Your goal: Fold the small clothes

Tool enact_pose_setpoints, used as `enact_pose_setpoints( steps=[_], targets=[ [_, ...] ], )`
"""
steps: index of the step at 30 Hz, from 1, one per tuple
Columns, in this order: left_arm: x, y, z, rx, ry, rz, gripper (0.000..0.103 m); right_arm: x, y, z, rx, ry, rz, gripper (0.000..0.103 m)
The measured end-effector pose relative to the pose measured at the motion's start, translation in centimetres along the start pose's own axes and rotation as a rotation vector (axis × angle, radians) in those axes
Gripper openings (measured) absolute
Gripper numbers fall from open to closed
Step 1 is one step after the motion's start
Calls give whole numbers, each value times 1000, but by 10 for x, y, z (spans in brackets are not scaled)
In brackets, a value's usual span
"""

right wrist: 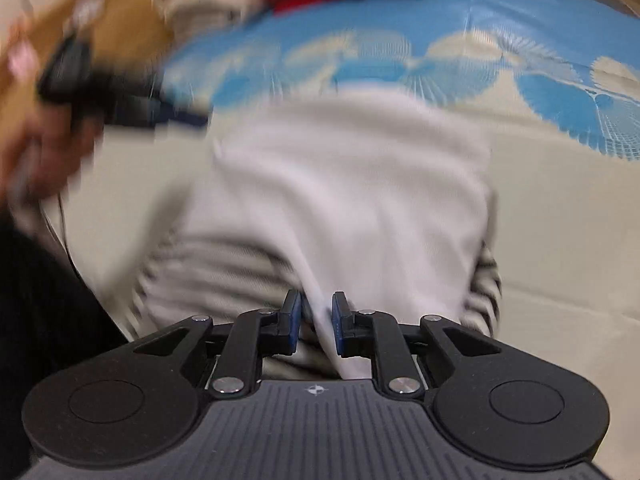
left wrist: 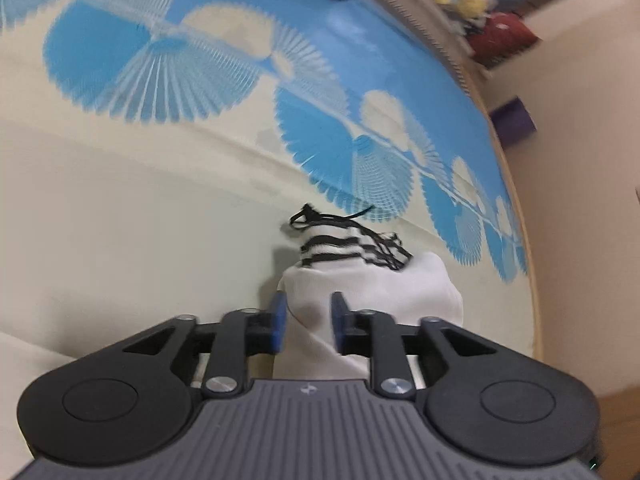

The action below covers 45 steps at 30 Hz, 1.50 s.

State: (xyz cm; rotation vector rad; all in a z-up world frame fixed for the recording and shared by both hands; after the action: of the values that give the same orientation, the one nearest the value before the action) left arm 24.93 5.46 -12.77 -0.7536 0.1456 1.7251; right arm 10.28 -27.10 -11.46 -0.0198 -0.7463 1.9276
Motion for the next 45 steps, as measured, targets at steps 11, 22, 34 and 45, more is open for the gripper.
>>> enact_pose_setpoints(
  steps=[11,22,34,45],
  targets=[
    [-18,-27,-13,-124,53,-89,1,-18,13,-31,115,62,-18,27],
    [-12,-36,-38,-153,-127,-75,3,-30,5,-24,83,19,-92,26],
    [-22,2,-26,19,35,-80,80,-114,-61,9,-303,127,-564,52],
    [-12,17,-86,132,70,27,87,-129,-82,-17,-390,126,-772,3]
  ],
)
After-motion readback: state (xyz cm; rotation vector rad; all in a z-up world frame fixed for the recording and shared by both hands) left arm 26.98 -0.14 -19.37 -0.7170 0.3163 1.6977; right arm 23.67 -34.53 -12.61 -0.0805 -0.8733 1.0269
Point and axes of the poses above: each gripper's, at about its wrist camera, not at the fingertips, and z roughly against the way its jaws point, x to its left, y to its underside, the point moved 5 cm from there along -z, roughly the way its jaws point, and after that the axes turned 3 degrees about -y, right-handed, at the moved point
